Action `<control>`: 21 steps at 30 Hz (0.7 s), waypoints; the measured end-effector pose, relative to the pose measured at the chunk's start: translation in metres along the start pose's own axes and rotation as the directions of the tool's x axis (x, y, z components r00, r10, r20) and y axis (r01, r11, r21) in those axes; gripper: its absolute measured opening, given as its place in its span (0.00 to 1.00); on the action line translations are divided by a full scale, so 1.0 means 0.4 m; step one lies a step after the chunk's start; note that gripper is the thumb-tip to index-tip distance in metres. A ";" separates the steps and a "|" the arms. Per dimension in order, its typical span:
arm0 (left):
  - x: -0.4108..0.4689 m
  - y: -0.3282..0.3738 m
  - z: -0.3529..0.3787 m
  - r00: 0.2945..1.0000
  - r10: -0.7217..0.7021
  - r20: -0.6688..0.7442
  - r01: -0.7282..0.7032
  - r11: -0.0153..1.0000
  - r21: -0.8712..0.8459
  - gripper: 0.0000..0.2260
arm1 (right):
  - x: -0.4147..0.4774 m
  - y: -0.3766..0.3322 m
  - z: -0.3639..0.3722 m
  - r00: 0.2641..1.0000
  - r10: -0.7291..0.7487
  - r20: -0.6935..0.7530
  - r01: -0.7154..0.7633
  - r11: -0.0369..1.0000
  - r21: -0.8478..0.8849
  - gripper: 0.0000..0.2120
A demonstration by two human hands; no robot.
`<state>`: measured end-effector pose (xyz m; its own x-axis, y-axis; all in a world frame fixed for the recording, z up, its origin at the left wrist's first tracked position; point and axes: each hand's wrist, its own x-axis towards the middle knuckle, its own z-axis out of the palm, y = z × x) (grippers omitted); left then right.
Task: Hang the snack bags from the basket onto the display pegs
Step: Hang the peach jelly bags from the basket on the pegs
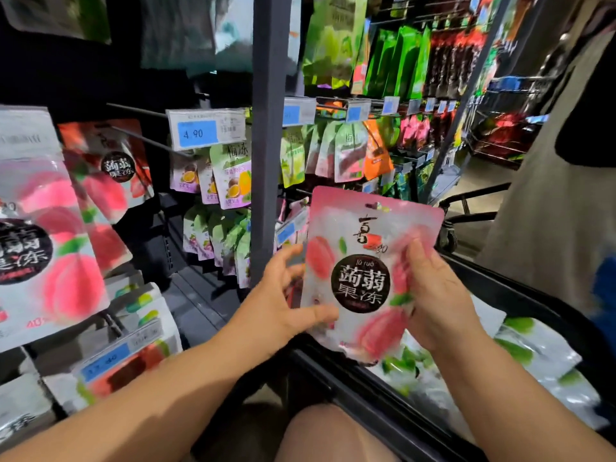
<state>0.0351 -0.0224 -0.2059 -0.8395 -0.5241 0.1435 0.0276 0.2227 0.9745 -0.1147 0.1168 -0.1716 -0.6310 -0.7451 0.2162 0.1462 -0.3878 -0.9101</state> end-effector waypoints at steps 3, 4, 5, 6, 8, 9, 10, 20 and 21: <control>-0.001 -0.005 0.016 0.996 -0.004 0.091 0.012 0.996 -0.087 0.41 | 0.011 0.005 0.014 0.999 0.040 -0.010 -0.039 0.996 0.076 0.24; -0.005 -0.003 0.021 0.991 -0.013 0.134 0.031 0.991 -0.132 0.37 | 0.013 0.008 0.012 0.999 0.050 0.002 -0.050 0.994 0.097 0.27; -0.010 0.000 0.028 0.983 -0.028 0.180 0.063 0.979 -0.193 0.32 | 0.013 0.010 0.013 0.998 0.062 0.013 -0.063 0.992 0.111 0.29; -0.014 -0.001 0.033 0.974 -0.047 0.223 0.102 0.965 -0.243 0.28 | 0.012 0.010 0.015 0.997 0.076 0.013 -0.077 0.991 0.106 0.28; -0.022 -0.004 0.037 0.964 -0.112 0.243 0.184 0.936 -0.299 0.24 | 0.016 0.012 0.010 0.994 0.106 0.007 -0.106 0.993 0.044 0.22; -0.024 -0.004 0.034 0.964 -0.144 0.222 0.212 0.921 -0.327 0.22 | 0.020 0.011 0.007 0.993 0.118 -0.011 -0.118 0.993 -0.010 0.18; -0.025 -0.005 0.028 0.968 -0.167 0.190 0.226 0.907 -0.354 0.21 | 0.027 0.012 -0.002 0.992 0.122 -0.038 -0.125 0.989 -0.085 0.15; -0.037 -0.007 -0.110 0.973 -0.184 -0.140 0.120 0.920 -0.373 0.12 | 0.051 0.099 -0.173 0.946 0.311 -0.096 -0.245 0.487 -0.838 0.07; -0.035 -0.014 -0.120 0.973 -0.179 -0.145 0.116 0.925 -0.363 0.14 | 0.051 0.115 -0.166 0.936 0.340 -0.086 -0.245 0.459 -0.854 0.08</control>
<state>0.0729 -0.0558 -0.2050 -0.7432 -0.6690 -0.0097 0.1250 -0.1531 0.9803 -0.1714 0.1200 -0.2325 -0.6066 -0.7830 -0.1374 -0.4287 0.4678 -0.7729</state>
